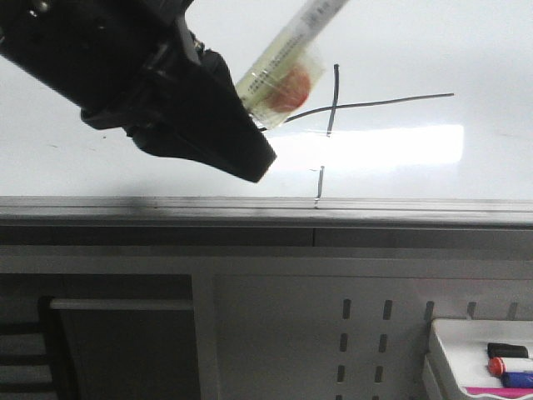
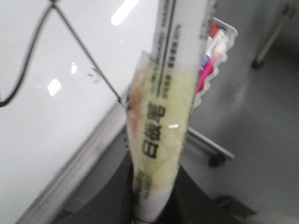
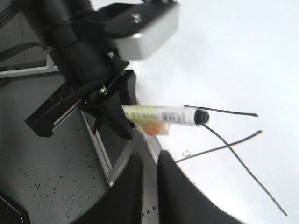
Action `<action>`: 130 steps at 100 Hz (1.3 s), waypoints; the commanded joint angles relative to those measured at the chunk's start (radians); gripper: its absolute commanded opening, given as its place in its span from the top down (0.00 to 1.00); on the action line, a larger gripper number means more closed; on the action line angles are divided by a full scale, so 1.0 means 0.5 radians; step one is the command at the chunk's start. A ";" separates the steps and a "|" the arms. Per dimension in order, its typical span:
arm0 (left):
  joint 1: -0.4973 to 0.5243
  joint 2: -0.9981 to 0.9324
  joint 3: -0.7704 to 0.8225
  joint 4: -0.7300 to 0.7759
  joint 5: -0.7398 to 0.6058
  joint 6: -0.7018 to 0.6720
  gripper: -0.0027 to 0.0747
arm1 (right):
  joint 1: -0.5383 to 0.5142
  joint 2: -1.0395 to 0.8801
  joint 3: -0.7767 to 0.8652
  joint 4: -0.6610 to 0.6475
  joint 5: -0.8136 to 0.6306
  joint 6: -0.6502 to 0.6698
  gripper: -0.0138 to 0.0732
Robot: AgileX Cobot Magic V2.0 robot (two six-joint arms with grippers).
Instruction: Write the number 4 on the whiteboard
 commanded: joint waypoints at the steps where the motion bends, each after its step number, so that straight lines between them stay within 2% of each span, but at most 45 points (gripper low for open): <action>1: 0.009 -0.052 0.000 -0.221 -0.429 -0.099 0.99 | -0.082 -0.053 -0.066 -0.004 -0.129 0.026 0.91; 11: 0.009 -0.044 0.033 -0.445 -0.769 -0.099 0.99 | -0.135 -0.058 -0.066 -0.004 -0.133 0.026 0.91; 22: 0.009 -0.010 0.040 -0.575 -1.006 -0.099 0.99 | -0.148 -0.058 -0.066 0.000 -0.133 0.026 0.91; 38: 0.009 0.075 0.040 -0.660 -1.210 -0.099 0.99 | -0.148 -0.058 -0.066 0.001 -0.137 0.026 0.91; 56: 0.009 0.186 0.040 -0.902 -1.391 -0.099 0.99 | -0.148 -0.048 -0.062 0.004 -0.158 0.026 0.91; 88: 0.013 0.241 -0.008 -1.006 -1.375 -0.104 0.99 | -0.148 0.026 -0.062 0.017 -0.193 0.026 0.91; 111: 0.013 0.318 -0.106 -1.106 -1.214 -0.104 0.99 | -0.148 0.047 -0.062 0.033 -0.202 0.026 0.91; 130: 0.027 0.373 -0.129 -1.214 -1.202 -0.104 0.99 | -0.148 0.047 -0.062 0.041 -0.173 0.026 0.91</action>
